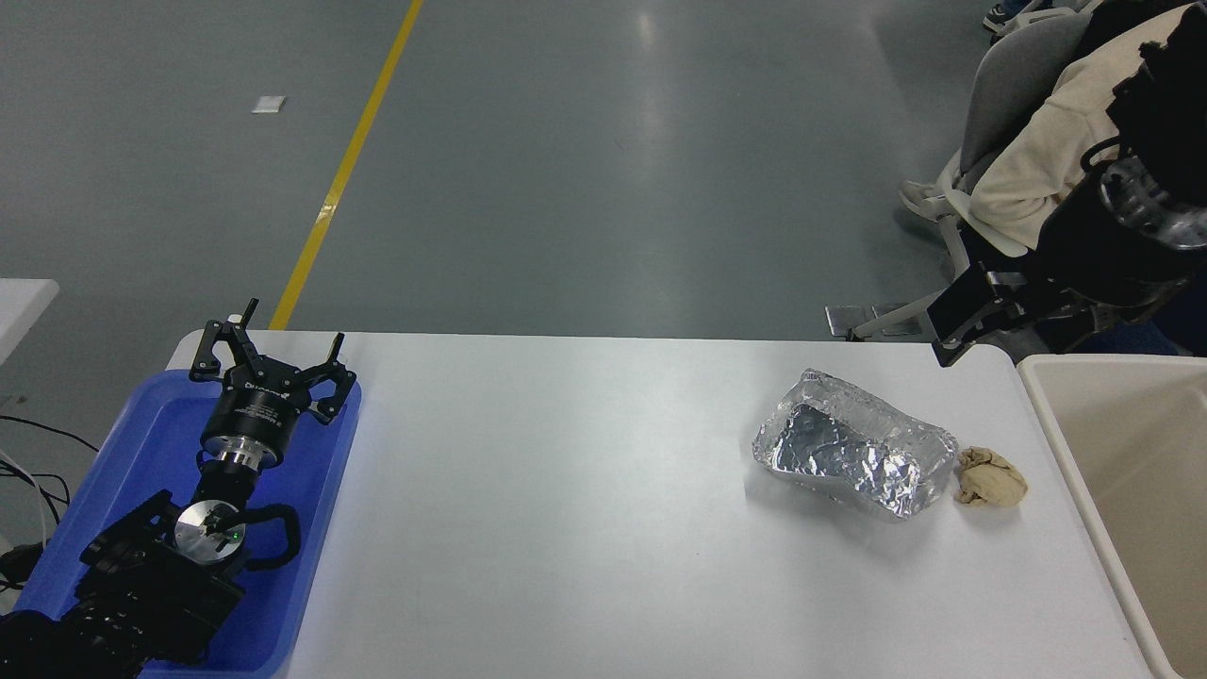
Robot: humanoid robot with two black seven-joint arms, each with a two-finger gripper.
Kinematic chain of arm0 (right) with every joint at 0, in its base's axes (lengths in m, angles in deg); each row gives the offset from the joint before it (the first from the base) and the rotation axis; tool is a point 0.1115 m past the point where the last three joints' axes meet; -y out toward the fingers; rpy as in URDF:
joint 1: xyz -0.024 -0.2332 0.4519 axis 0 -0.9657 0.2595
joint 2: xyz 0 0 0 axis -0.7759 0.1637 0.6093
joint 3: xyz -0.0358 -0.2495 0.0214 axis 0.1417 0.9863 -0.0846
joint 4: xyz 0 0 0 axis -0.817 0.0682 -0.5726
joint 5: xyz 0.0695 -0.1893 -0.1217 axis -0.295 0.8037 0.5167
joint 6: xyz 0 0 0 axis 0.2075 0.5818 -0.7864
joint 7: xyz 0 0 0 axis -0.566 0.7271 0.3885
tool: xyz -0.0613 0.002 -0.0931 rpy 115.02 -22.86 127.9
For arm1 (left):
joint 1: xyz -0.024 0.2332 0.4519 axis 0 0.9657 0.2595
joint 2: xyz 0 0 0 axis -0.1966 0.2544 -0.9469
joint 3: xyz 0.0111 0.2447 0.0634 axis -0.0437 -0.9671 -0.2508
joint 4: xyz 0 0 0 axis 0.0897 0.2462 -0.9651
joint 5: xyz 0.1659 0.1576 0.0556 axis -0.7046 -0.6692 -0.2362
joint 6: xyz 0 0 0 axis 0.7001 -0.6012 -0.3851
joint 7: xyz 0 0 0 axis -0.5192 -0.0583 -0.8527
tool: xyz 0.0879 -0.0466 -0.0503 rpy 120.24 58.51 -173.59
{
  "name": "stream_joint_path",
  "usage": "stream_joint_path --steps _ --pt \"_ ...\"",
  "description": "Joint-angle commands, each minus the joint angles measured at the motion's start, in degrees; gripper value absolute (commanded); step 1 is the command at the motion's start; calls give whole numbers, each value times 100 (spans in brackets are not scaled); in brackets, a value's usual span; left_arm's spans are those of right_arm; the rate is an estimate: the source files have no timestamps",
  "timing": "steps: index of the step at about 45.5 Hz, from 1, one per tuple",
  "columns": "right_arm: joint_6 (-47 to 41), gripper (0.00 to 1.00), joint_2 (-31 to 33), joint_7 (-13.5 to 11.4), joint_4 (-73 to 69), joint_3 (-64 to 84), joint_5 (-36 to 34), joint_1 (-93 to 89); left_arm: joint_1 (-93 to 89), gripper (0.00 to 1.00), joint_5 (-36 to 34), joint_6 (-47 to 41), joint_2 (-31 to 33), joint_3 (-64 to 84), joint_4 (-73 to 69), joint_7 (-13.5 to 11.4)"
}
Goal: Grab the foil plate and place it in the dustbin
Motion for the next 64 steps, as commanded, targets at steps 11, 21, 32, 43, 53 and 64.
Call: stream_joint_path --steps 11,21,32,43,53,64 --pt "0 100 66 0 -2 -12 0 16 -9 100 8 0 -9 -360 0 -50" --pt "0 100 49 0 7 -12 0 16 -9 100 17 0 -9 -360 0 -59" --pt "0 100 66 0 7 -12 0 -1 -9 100 17 0 -9 -369 0 -59" --pt "0 100 75 0 7 -3 9 -28 -9 100 17 0 -9 -369 0 -59" --pt "0 100 75 0 7 -3 0 -27 -9 100 26 0 -9 -360 0 -59" --pt "0 100 66 9 -2 -64 -299 -80 -9 100 26 0 -9 -360 0 -68"
